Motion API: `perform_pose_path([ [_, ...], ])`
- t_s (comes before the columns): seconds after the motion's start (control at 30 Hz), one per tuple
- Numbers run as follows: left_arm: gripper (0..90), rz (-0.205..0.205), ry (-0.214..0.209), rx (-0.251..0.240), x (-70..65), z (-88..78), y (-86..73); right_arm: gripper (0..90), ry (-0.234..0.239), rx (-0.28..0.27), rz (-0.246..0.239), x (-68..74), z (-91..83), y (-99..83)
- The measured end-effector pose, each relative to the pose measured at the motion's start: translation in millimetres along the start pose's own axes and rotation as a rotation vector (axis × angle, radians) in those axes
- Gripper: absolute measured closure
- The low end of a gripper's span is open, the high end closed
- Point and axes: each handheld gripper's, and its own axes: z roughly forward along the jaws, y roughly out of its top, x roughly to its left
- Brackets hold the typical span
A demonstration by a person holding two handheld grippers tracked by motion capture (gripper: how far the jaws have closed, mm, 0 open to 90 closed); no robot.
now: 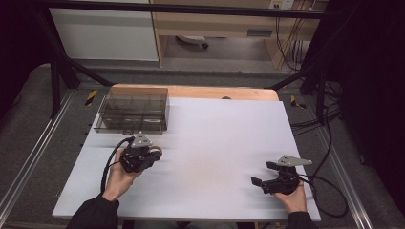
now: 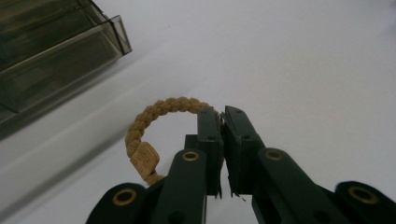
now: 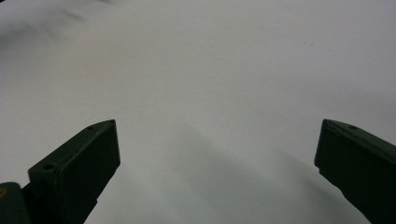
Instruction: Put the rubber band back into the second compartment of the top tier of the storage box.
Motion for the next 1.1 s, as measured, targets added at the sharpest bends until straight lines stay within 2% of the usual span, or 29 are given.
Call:
perform_pose_path([
  [0.43,84.9,-0.017,0.046,-0.016,19.8,-18.1,6.6,0.7,-0.001,0.001,-0.002,-0.1,0.2,-0.1],
  [0.73,84.9,-0.04,0.09,-0.022,40.3,-29.3,12.9,0.7,0.0,0.001,0.001,0.0,-0.1,0.0],
  [1.1,84.8,-0.064,0.104,-0.029,54.5,-30.9,18.3,0.7,0.0,0.001,0.001,0.0,0.0,0.0],
])
